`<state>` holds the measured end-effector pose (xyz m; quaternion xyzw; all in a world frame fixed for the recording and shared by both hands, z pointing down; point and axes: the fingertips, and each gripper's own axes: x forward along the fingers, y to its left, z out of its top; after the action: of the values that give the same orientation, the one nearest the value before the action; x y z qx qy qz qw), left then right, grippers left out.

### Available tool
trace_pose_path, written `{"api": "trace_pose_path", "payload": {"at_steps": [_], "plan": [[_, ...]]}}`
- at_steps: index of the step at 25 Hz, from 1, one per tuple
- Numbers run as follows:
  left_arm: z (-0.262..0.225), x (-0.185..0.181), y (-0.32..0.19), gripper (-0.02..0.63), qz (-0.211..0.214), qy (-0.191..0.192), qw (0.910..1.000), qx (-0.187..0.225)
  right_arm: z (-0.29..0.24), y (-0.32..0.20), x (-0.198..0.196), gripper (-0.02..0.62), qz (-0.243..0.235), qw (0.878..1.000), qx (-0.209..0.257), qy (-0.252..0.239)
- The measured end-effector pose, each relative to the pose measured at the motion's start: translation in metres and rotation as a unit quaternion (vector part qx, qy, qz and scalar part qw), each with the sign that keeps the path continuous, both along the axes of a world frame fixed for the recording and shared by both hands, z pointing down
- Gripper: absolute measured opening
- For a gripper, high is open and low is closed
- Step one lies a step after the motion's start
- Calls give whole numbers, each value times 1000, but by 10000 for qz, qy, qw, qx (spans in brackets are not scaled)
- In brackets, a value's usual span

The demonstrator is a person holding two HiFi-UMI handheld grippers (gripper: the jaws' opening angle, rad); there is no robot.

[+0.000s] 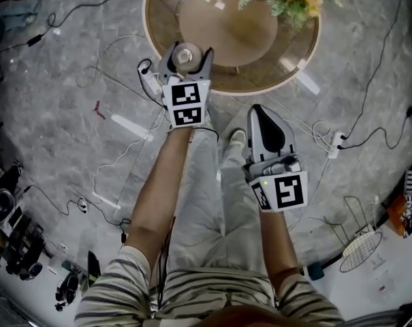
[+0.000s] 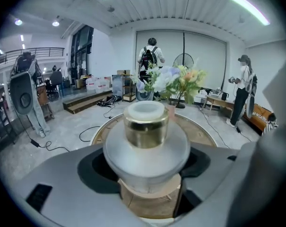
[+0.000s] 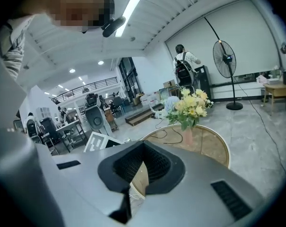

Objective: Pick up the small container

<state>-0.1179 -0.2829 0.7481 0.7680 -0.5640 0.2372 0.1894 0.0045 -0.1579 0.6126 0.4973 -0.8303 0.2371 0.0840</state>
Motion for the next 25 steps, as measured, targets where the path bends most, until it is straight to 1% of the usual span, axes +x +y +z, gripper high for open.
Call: {"api": "trace_pose_path", "payload": {"at_steps": [3, 6, 11, 20, 22, 25], "plan": [[-35, -4, 18, 328, -147, 46, 9999, 1, -29, 12, 0, 12, -66, 10000, 62, 35], [-73, 8, 33, 328, -164, 86, 9998, 88, -54, 21, 10, 11, -25, 9997, 222, 32], [-135, 24, 63, 328, -230, 163, 9995, 158, -96, 39, 26, 11, -39, 9993, 360, 55], [-238, 46, 117, 328, -207, 241, 9992, 245, -170, 68, 51, 11, -30, 9990, 444, 12], [-260, 51, 125, 328, -176, 263, 9989, 334, -188, 71, 53, 11, -41, 9987, 517, -8], [-286, 48, 144, 328, -178, 281, 9987, 387, -210, 79, 47, 11, -116, 9980, 617, -32]]}}
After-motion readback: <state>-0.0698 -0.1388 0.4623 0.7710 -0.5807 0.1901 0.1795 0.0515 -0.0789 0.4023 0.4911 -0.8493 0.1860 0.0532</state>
